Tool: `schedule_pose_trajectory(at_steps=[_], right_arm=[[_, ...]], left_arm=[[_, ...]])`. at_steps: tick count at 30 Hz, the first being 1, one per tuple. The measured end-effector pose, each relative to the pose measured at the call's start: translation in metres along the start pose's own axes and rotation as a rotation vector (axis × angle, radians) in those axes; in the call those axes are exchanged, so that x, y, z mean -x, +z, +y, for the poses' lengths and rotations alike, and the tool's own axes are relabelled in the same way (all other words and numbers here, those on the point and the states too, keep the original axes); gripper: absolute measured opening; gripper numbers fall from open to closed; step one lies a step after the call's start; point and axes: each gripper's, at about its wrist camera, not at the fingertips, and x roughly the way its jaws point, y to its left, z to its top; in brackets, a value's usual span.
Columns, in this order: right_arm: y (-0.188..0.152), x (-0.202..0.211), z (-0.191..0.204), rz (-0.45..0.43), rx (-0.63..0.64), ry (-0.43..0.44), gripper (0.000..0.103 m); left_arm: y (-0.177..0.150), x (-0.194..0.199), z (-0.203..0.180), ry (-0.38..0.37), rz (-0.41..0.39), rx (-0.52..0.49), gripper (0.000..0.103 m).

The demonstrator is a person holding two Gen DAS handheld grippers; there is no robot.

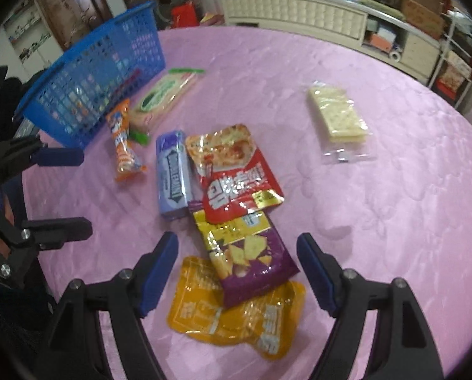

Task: Organize snacks
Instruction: 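Withdraw both open tools from the basket toward the remaining snacks, then grasp the yellow-purple chip bag with the right tool while the left tool grasps the orange pouch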

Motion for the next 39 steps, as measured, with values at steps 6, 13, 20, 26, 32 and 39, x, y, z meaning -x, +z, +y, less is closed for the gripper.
schedule_pose_trajectory(at_steps=[6, 13, 20, 26, 32, 39], right_arm=[[0.007, -0.012, -0.005, 0.035, 0.042, -0.002, 0.081], [0.004, -0.008, -0.002, 0.059, 0.080, -0.038, 0.056], [-0.003, -0.004, 0.002, 0.064, 0.056, -0.016, 0.053], [-0.010, 0.021, 0.010, 0.018, 0.001, -0.036, 0.053], [-0.028, 0.054, 0.001, -0.046, -0.116, -0.063, 0.053], [-0.057, 0.079, -0.016, -0.102, -0.297, -0.115, 0.053]], left_arm=[[-0.002, -0.010, 0.005, -0.017, 0.021, 0.021, 0.085], [-0.007, -0.011, 0.015, -0.009, 0.023, 0.040, 0.085], [-0.016, 0.000, 0.015, -0.028, 0.014, 0.048, 0.085], [-0.021, 0.021, 0.004, -0.051, -0.021, -0.007, 0.085], [-0.017, 0.032, -0.030, -0.101, -0.050, -0.170, 0.085], [-0.009, 0.028, -0.071, -0.188, -0.031, -0.334, 0.085]])
